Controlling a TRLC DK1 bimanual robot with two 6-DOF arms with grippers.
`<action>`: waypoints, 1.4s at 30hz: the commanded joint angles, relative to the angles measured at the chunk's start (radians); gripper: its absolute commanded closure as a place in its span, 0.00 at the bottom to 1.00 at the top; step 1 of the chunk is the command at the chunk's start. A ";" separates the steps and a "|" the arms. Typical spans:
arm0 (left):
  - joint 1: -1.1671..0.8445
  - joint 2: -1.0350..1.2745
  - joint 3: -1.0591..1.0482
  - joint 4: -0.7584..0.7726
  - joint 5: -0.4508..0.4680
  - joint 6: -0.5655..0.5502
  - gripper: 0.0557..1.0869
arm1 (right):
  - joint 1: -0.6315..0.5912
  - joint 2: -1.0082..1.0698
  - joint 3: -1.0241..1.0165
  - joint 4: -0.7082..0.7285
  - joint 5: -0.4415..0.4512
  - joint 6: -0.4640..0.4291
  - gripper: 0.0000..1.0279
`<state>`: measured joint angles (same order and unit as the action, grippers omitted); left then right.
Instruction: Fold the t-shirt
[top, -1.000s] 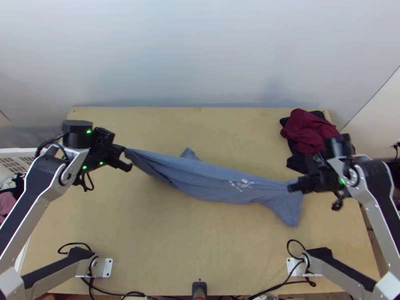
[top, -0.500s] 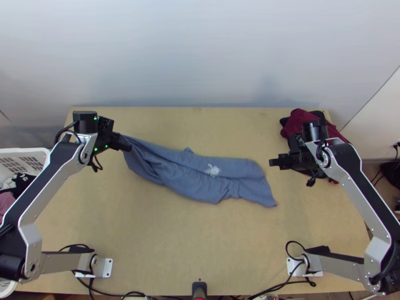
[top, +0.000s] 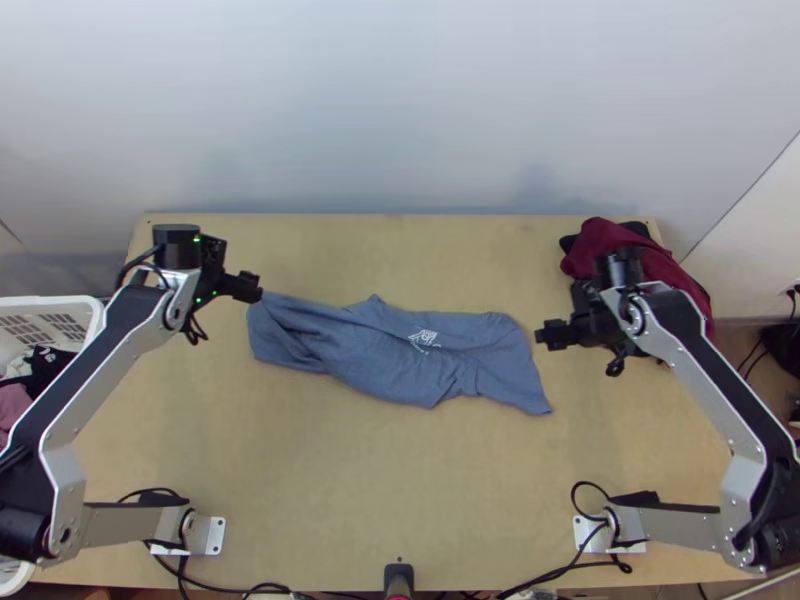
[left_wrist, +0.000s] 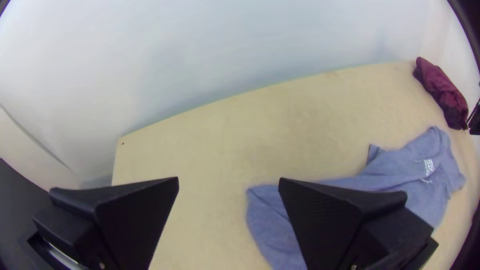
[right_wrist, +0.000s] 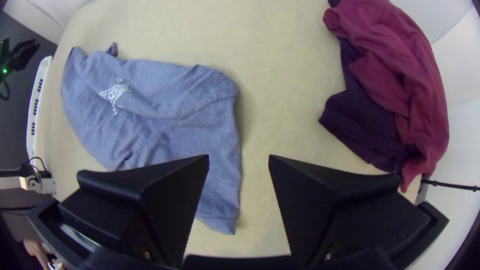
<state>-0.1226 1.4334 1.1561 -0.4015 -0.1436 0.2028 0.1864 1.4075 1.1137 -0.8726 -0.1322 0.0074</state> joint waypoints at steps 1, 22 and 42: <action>-0.017 -0.110 0.011 -0.172 0.016 0.024 0.04 | 0.041 0.113 0.003 0.034 -0.004 -0.046 0.44; -0.218 -0.255 -0.237 -0.252 -0.017 0.144 0.04 | 0.128 0.489 0.213 0.150 -0.027 -0.049 0.49; -0.361 -0.280 -0.418 -0.134 -0.109 0.198 0.04 | 0.085 0.492 0.187 0.222 -0.018 -0.081 0.97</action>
<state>-0.4072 1.1397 0.8001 -0.6090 -0.1928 0.3683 0.2741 1.9030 1.3067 -0.6724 -0.1539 -0.0673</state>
